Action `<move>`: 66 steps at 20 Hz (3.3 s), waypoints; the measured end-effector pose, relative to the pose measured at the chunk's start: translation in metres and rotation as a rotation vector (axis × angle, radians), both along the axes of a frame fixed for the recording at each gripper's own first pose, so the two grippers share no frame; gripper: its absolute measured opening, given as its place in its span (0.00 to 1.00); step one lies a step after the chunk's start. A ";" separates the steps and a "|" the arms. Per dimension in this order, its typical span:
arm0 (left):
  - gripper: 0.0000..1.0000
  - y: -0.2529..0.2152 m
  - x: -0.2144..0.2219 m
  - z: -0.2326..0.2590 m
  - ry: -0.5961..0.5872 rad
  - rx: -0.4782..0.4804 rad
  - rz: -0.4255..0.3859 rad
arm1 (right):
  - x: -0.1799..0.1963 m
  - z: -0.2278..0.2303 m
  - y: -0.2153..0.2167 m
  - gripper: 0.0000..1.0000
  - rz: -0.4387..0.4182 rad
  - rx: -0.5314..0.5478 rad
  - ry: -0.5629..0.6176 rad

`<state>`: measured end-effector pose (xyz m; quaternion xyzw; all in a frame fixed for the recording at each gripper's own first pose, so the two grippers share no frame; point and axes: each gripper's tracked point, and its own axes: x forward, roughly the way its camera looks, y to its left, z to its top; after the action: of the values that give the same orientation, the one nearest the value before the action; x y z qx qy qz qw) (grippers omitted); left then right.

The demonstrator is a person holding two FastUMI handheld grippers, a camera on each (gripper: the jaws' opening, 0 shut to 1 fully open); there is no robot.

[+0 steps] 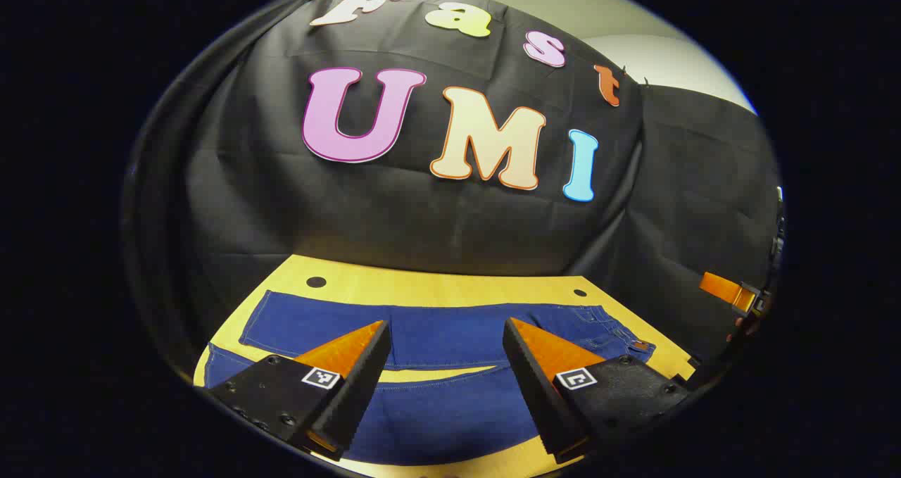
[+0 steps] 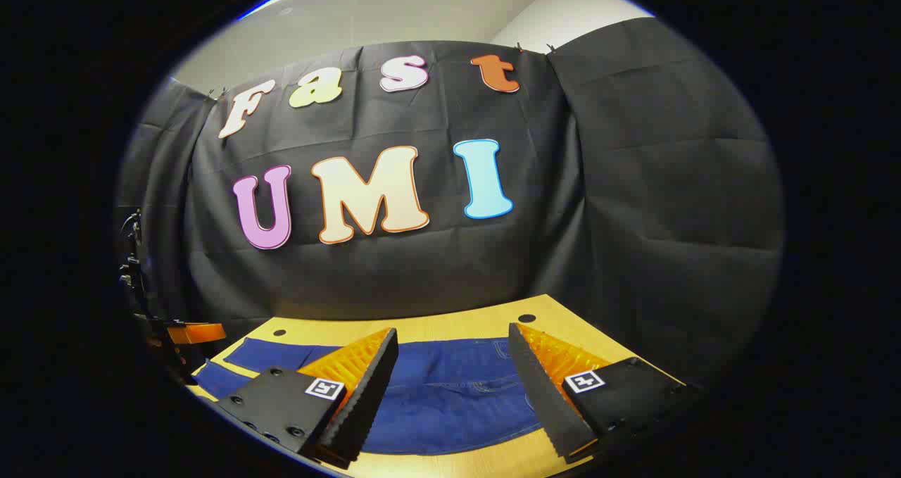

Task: Grasp the waist and the cuffs of the jeans and fold them to make the two legs overlap; first hold the waist and fold one-third of the jeans toward the cuffs, then hold the cuffs and fold the remaining one-third in the same direction to finish folding.

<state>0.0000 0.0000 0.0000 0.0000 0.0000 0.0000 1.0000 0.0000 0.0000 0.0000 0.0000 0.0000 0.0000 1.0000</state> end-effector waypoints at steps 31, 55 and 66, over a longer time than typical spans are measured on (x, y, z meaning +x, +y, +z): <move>0.96 0.133 -0.100 -0.204 0.724 0.381 -0.292 | -0.005 -0.069 0.044 0.98 0.050 -0.071 0.198; 0.71 0.166 -0.120 -0.243 1.009 0.661 -0.434 | -0.005 -0.100 0.047 0.98 0.041 -0.038 0.261; 0.00 0.161 -0.118 -0.246 1.017 0.624 -0.422 | 0.012 -0.117 0.057 0.93 0.146 -0.105 0.323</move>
<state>-0.1178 0.1606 -0.2462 0.2915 0.4752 -0.1974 0.8064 0.0121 0.0568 -0.1170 -0.0520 0.1606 0.0725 0.9830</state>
